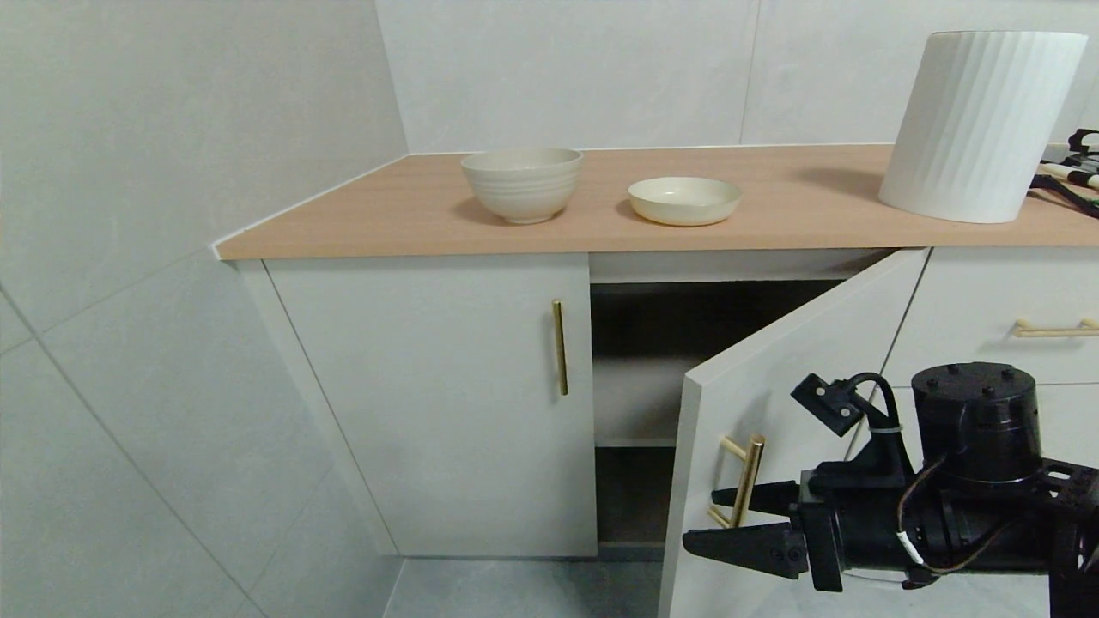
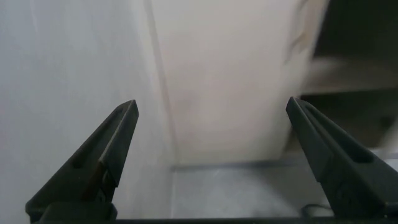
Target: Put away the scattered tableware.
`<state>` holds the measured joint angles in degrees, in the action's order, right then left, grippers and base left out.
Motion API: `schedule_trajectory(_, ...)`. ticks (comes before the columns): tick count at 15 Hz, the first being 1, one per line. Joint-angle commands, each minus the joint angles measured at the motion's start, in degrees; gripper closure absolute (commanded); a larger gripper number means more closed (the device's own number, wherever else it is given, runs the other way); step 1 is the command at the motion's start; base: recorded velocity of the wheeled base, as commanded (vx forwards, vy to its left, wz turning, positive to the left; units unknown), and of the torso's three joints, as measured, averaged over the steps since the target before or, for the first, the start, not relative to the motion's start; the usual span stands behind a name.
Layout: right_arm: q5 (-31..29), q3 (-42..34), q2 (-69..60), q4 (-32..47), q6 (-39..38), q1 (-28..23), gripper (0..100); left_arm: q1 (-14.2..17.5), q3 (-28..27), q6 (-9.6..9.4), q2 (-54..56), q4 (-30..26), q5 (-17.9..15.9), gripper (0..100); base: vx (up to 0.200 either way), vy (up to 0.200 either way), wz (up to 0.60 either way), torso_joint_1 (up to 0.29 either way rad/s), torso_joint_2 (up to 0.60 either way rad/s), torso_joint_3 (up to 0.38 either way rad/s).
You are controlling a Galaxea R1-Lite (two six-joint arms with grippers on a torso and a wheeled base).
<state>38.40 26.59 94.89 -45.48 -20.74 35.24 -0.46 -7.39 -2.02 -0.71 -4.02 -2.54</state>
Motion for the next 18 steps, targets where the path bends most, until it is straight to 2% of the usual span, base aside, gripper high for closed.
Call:
schedule_trajectory(1,0.27,-0.22,-0.32,-0.22,-0.01,0.18,0,-1.73,-18.72,1.67,-9.31,-11.8,-7.13,0,0.0,0.0,0.0,0.0,0.0,0.0)
schedule_trajectory(2,0.27,-0.22,-0.32,-0.22,-0.01,0.18,0,-2.7,-24.52,2.55,-15.2,-15.05,-10.82,0,0.0,0.0,0.0,0.0,0.0,0.0)
schedule_trajectory(4,0.27,-0.31,-0.5,-0.22,-0.01,0.18,0,-3.05,-28.82,2.81,-26.98,-14.61,-16.19,0,0.0,0.0,0.0,0.0,0.0,0.0)
schedule_trajectory(7,0.27,-0.57,-0.41,-0.22,-0.01,0.18,0,-3.23,-29.97,2.81,-48.25,-0.37,-23.39,0,0.0,0.0,0.0,0.0,0.0,0.0)
schedule_trajectory(8,0.27,-0.66,-0.41,-0.22,-0.01,0.18,0,-3.93,-30.14,2.9,-54.31,4.37,-24.71,0,0.0,0.0,0.0,0.0,0.0,0.0)
schedule_trajectory(9,0.27,-0.75,-0.5,-0.22,-0.01,0.18,0,-5.86,-30.05,2.99,-60.29,9.03,-25.15,0,0.0,0.0,0.0,0.0,0.0,0.0)
schedule_trajectory(10,0.27,-0.75,-0.58,-0.22,-0.01,0.18,0,-8.41,-29.88,3.87,-65.3,12.46,-25.15,0,0.0,0.0,0.0,0.0,0.0,0.0)
schedule_trajectory(12,0.27,-0.84,-0.76,-0.22,0.08,0.53,0,-14.74,-29.97,8.53,-74.26,19.84,-25.15,0,0.0,0.0,0.0,0.0,0.0,0.0)
schedule_trajectory(13,0.27,-0.92,-0.94,-0.22,0.08,0.88,0,-16.5,-29.79,10.2,-77.52,23.53,-25.15,0,0.0,0.0,0.0,0.0,0.0,0.0)
schedule_trajectory(14,0.27,-1.19,-1.11,-0.22,0.08,0.97,0,-19.22,-29.7,12.22,-83.14,29.77,-25.15,0,0.0,0.0,0.0,0.0,0.0,0.0)
schedule_trajectory(15,0.27,-1.19,-1.29,-0.22,0.08,0.97,0,-20.81,-29.7,13.1,-86.92,33.99,-25.15,0,0.0,0.0,0.0,0.0,0.0,0.0)
schedule_trajectory(17,0.27,-1.28,-1.38,-0.22,0.17,0.97,0,-22.74,-29.26,13.36,-91.67,38.74,-25.06,0,0.0,0.0,0.0,0.0,0.0,0.0)
schedule_trajectory(18,0.27,-1.28,-1.29,-0.22,0.17,0.97,0,-24.32,-28.74,13.36,-95.8,42.87,-24.89,0,0.0,0.0,0.0,0.0,0.0,0.0)
